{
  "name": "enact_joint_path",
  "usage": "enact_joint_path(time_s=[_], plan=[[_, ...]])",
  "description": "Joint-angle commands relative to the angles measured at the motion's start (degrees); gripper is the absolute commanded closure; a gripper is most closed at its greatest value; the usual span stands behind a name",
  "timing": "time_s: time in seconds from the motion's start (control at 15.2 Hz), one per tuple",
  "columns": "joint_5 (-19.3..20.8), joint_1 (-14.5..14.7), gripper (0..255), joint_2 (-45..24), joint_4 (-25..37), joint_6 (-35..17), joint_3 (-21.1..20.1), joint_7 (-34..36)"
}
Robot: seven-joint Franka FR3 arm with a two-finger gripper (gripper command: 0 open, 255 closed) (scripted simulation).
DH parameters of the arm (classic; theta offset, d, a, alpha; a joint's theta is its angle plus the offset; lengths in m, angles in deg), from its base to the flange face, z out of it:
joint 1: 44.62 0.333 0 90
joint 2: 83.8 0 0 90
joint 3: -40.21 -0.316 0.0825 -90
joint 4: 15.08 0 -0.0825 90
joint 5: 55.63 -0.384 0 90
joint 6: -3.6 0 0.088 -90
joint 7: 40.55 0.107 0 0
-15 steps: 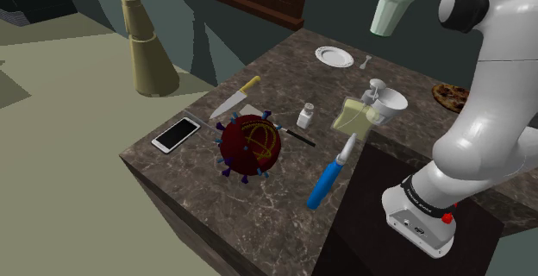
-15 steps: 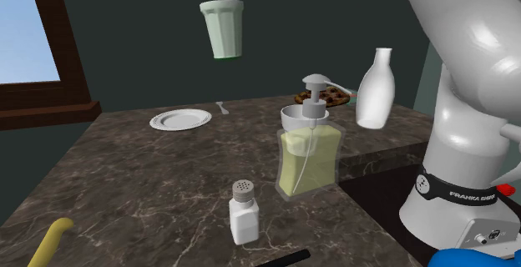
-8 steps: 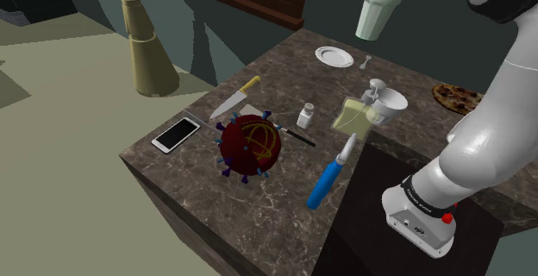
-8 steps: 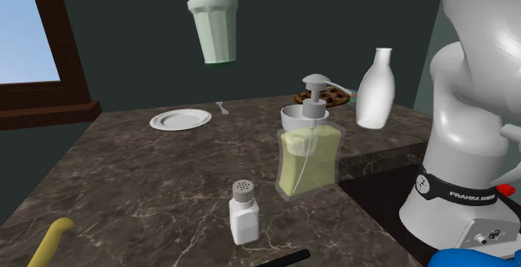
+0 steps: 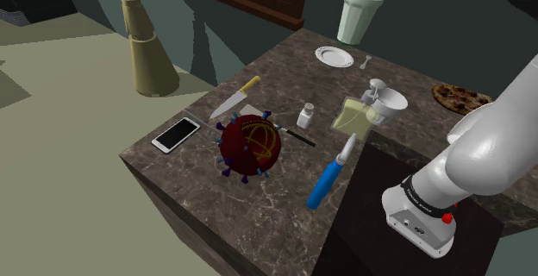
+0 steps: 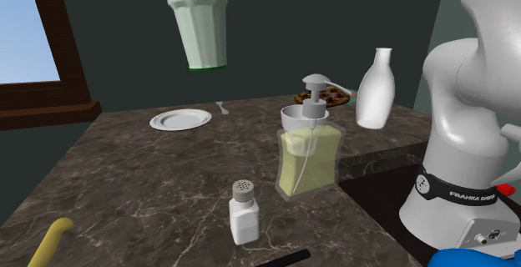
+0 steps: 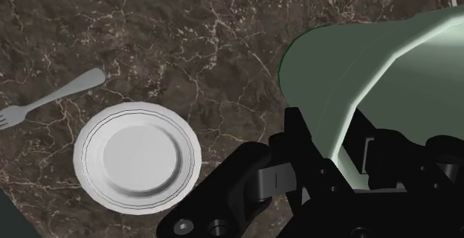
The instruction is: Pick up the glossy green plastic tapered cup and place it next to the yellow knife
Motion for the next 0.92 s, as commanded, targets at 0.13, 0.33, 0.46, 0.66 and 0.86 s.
enact_joint_path(time_s=[0.13,0.33,0.46,0.66,0.86], plan=[[0.6,3.6,255,3.3,-3.9,-1.9,-2.4,5.8],[0.7,6.1,255,5.1,-6.1,-3.2,-4.4,10.1],[0.7,7.6,255,5.9,-7.2,-4.0,-5.8,12.9],[0.4,9.8,255,6.7,-8.2,-5.1,-7.8,17.0],[0.1,11.9,255,7.0,-8.6,-6.0,-9.8,21.0]])
